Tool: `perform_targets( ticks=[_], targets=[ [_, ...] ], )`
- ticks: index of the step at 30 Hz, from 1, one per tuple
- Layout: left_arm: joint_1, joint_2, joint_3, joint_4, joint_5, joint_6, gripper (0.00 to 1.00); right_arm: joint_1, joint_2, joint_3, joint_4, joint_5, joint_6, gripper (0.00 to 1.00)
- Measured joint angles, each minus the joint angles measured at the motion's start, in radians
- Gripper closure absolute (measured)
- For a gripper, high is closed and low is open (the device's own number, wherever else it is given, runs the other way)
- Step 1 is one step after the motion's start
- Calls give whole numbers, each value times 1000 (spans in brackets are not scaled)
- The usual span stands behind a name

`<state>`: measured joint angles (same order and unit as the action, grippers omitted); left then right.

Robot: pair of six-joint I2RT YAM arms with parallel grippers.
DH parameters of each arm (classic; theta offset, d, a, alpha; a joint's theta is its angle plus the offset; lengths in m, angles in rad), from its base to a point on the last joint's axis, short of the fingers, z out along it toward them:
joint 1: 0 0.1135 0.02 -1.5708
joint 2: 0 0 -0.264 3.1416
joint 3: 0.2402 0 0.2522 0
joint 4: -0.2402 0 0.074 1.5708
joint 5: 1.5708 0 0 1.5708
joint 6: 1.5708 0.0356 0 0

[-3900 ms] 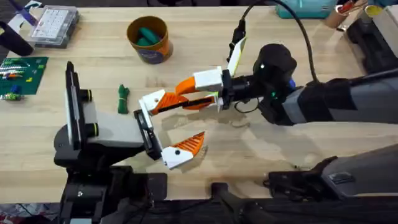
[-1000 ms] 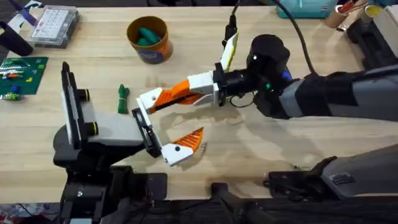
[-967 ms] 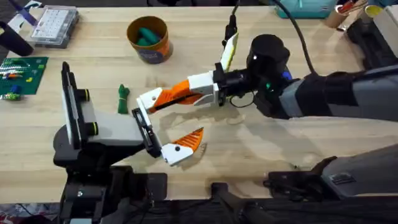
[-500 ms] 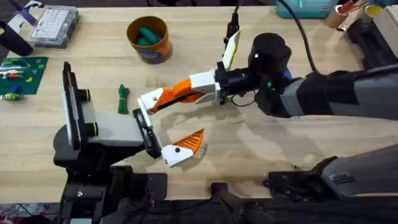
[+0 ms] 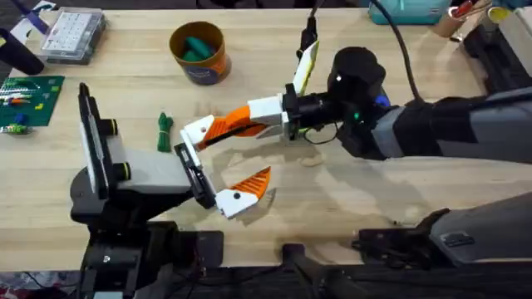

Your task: Pick up the gripper from the table and insert it into the empty holder that is missing its gripper. Then pick up a screw, insert it into the mounting hole, and use the screwdriver to tighten it. Finally, clean up the table by picking up the vegetable and placing it into the bucket.

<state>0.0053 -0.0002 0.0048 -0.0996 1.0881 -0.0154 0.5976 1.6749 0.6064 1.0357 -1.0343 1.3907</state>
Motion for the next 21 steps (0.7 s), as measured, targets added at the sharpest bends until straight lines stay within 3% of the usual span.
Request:
perform_targets(
  ticks=[21],
  targets=[
    [0, 0, 0, 2, -9, 0, 10, 5, 0, 0, 3, 17, 0, 990]
  ],
)
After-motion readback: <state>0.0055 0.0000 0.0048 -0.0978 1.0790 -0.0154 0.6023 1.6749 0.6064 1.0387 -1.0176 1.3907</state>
